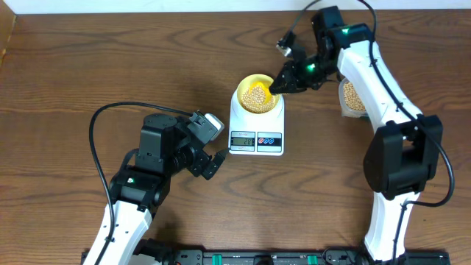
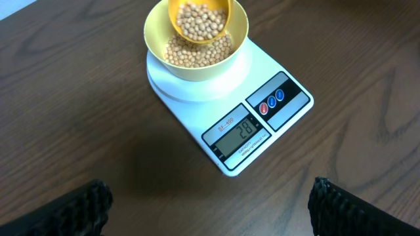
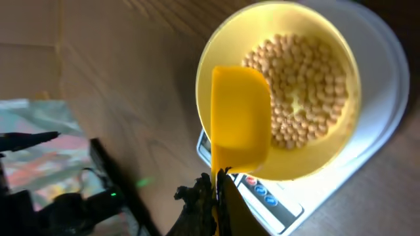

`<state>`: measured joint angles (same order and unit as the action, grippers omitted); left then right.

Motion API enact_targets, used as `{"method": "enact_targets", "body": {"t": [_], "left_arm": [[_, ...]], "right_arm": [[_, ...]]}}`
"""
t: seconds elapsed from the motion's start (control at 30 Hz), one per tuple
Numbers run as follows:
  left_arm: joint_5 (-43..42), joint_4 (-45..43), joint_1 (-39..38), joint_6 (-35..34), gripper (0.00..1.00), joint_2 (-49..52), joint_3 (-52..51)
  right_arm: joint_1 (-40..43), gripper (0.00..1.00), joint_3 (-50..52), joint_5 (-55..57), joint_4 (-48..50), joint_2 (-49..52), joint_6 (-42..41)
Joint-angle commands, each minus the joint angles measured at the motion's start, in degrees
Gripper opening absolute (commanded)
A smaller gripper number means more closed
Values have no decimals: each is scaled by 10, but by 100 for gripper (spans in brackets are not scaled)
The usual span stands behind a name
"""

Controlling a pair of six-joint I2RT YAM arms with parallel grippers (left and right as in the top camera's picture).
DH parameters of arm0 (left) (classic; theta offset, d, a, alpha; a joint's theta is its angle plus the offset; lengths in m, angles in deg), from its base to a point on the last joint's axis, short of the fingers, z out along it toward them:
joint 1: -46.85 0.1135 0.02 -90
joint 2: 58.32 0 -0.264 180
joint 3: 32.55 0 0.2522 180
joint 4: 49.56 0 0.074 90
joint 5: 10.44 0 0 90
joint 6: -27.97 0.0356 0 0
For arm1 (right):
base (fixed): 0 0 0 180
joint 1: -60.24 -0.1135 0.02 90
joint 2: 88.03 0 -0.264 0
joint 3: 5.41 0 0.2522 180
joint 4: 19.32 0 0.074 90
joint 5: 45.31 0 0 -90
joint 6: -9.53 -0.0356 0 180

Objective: Scoop item into bowl and weigh 50g on scale

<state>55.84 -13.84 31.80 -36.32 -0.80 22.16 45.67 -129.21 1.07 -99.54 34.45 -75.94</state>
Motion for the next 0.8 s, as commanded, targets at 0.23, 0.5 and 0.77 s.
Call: {"method": "enact_targets", "body": {"t": [0.23, 0.5, 0.77], "left_arm": [[-7, -2, 2, 2, 98, -3, 7], [-7, 0, 2, 2, 97, -3, 7], [-7, 0, 2, 2, 98, -3, 7]], "right_arm": [[-43, 1, -50, 135, -28, 0, 65], [-47, 1, -69, 155, -29, 0, 65], [-64, 1, -87, 221, -32, 0, 79]]}}
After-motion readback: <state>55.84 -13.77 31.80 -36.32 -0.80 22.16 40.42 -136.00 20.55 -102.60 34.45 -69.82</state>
